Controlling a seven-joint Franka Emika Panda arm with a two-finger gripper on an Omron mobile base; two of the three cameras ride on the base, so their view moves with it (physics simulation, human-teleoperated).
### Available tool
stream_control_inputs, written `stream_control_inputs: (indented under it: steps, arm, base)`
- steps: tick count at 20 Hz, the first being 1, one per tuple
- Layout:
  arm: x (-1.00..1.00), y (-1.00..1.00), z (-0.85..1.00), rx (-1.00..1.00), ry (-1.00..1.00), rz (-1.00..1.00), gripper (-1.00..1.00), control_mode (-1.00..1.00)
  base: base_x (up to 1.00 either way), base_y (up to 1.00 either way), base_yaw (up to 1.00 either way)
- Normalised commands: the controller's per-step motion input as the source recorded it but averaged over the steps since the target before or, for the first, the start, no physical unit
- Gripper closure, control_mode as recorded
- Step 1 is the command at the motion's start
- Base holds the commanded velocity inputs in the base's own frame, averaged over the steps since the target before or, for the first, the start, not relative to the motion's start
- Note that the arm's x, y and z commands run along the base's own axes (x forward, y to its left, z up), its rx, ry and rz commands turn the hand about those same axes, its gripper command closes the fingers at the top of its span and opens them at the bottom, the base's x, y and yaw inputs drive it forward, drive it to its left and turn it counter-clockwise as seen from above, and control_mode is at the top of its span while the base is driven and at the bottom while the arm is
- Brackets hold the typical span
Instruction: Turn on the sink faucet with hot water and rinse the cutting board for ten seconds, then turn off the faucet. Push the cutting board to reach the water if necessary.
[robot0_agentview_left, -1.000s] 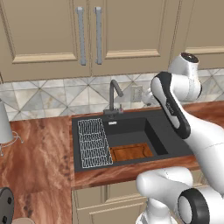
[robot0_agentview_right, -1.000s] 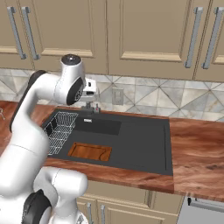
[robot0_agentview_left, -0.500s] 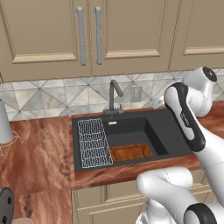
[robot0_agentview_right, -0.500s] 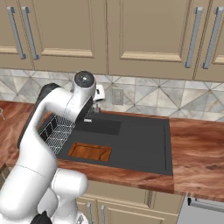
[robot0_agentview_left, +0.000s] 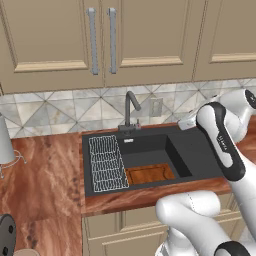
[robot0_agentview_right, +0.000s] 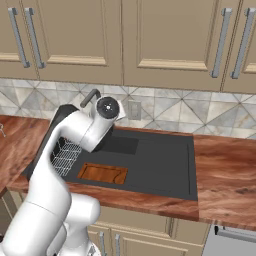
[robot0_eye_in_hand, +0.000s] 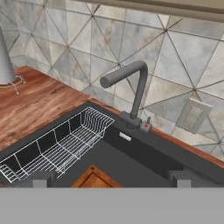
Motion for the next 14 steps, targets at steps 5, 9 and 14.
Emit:
stream_control_inputs:
  steps: [5, 9, 14]
  arm:
    - [0.00, 0.00, 0.00, 0.00, -0.03, 0.00, -1.00, -1.00]
    - [0.03, 0.00, -0.08, 0.00, -0.04, 0.00, -1.00, -1.00]
    - [0.06, 0.00, -0.26, 0.01, -0.09, 0.00, -1.00, -1.00]
  base:
    - [0.00, 0.00, 0.00]
    - [0.00, 0.00, 0.00]
    - [0.00, 0.00, 0.00]
